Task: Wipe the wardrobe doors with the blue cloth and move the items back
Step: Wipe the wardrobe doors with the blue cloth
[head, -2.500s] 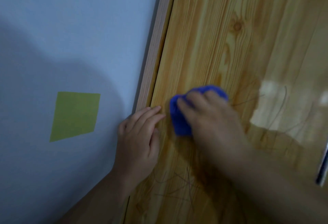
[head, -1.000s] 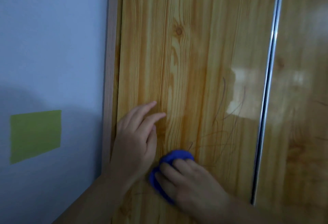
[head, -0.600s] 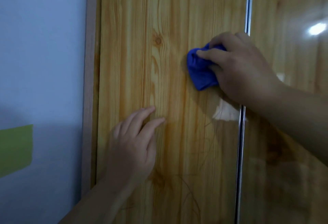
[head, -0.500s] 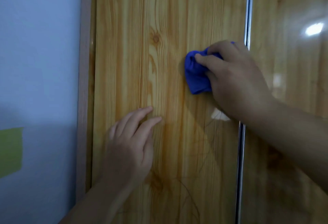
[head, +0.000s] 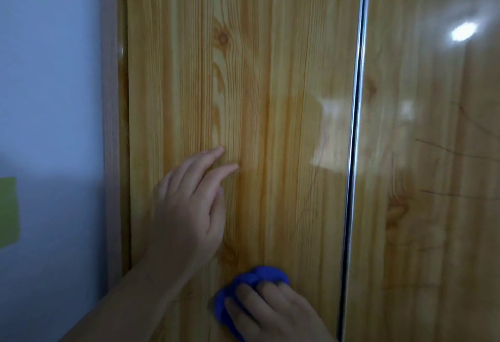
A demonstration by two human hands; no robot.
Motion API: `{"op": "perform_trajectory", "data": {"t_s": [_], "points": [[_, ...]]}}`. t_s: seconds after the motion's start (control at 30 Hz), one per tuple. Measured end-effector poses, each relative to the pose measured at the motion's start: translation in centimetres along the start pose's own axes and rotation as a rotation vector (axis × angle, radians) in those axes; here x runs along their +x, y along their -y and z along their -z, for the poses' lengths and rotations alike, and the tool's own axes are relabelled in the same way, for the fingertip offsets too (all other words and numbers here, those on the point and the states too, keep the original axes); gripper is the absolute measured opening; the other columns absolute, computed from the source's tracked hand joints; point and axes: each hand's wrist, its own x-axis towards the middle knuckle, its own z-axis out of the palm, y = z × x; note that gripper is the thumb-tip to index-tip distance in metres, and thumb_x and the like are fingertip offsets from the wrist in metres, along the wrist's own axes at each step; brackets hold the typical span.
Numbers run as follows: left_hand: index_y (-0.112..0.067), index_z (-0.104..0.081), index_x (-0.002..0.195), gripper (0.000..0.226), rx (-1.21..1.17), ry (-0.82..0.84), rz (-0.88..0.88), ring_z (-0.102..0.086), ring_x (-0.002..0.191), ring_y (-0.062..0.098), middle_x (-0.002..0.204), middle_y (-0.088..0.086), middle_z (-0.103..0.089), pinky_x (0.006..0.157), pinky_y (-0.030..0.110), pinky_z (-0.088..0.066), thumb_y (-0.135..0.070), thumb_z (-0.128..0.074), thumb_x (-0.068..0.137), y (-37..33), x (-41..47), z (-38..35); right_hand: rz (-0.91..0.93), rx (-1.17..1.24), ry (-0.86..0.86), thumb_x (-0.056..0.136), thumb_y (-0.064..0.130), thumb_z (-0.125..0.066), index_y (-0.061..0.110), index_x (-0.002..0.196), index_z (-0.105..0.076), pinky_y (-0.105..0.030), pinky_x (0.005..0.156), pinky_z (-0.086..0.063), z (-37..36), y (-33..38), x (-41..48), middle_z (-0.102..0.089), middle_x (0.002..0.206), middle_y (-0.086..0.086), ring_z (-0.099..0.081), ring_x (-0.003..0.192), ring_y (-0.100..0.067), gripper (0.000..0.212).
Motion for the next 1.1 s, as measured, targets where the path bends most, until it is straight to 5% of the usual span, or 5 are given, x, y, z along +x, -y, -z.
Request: {"op": "perform_trajectory", "data": {"t_s": [0.27, 0.5, 0.7, 0.87, 1.1], "points": [[-0.024, -0.064, 0.137, 0.040, 0.051, 0.043, -0.040, -0.046, 0.143, 0.020, 0.151, 0.000, -0.054, 0.117, 0.045, -0.035, -0.020, -0.053, 0.099, -0.9, -0.1, -0.2, -0.215, -0.157, -0.180, 0.072, 0.010, -0.080, 0.014, 0.135, -0.061, -0.047, 0.087, -0.054, 8.8, -13.1, 4.6, -0.058, 0.130, -0.015, -0.057, 0.109, -0.035, 0.066], [-0.025, -0.068, 0.133, 0.038, 0.075, 0.010, -0.012, -0.047, 0.142, 0.020, 0.149, -0.001, -0.054, 0.114, 0.040, -0.031, -0.022, -0.055, 0.097, -1.1, -0.1, -1.1, -0.358, -0.150, -0.393, 0.098, 0.010, -0.062, 0.009, 0.129, -0.067, -0.045, 0.085, -0.051, 13.2, -20.8, 9.1, -0.061, 0.123, -0.019, -0.057, 0.104, -0.041, 0.032], [-0.021, -0.069, 0.132, 0.040, 0.092, -0.034, -0.054, -0.050, 0.140, 0.025, 0.149, 0.003, -0.056, 0.111, 0.049, -0.038, -0.020, -0.061, 0.093, -0.6, -0.2, -1.6, -0.445, -0.168, -0.462, 0.095, 0.005, -0.061, 0.007, 0.129, -0.067, -0.046, 0.087, -0.049, 9.7, -16.9, 7.7, -0.062, 0.122, -0.019, -0.055, 0.105, -0.041, 0.034], [-0.021, -0.065, 0.138, 0.042, 0.138, -0.020, -0.093, -0.048, 0.143, 0.027, 0.152, 0.006, -0.054, 0.111, 0.048, -0.037, -0.023, -0.060, 0.096, 0.0, -0.4, -1.7, -0.378, -0.074, -0.272, 0.088, 0.012, -0.056, 0.009, 0.132, -0.061, -0.042, 0.087, -0.040, 3.8, -7.3, 1.6, -0.049, 0.128, -0.015, -0.049, 0.103, -0.032, 0.045], [-0.023, -0.063, 0.139, 0.043, 0.146, 0.007, -0.073, -0.044, 0.146, 0.024, 0.154, 0.003, -0.051, 0.115, 0.044, -0.033, -0.024, -0.058, 0.097, -0.4, -0.5, -1.3, -0.183, 0.057, -0.054, 0.101, 0.017, -0.049, 0.025, 0.113, -0.078, -0.035, 0.070, -0.062, 0.0, 0.4, -3.6, -0.076, 0.109, -0.003, -0.071, 0.082, -0.019, 0.032]]}}
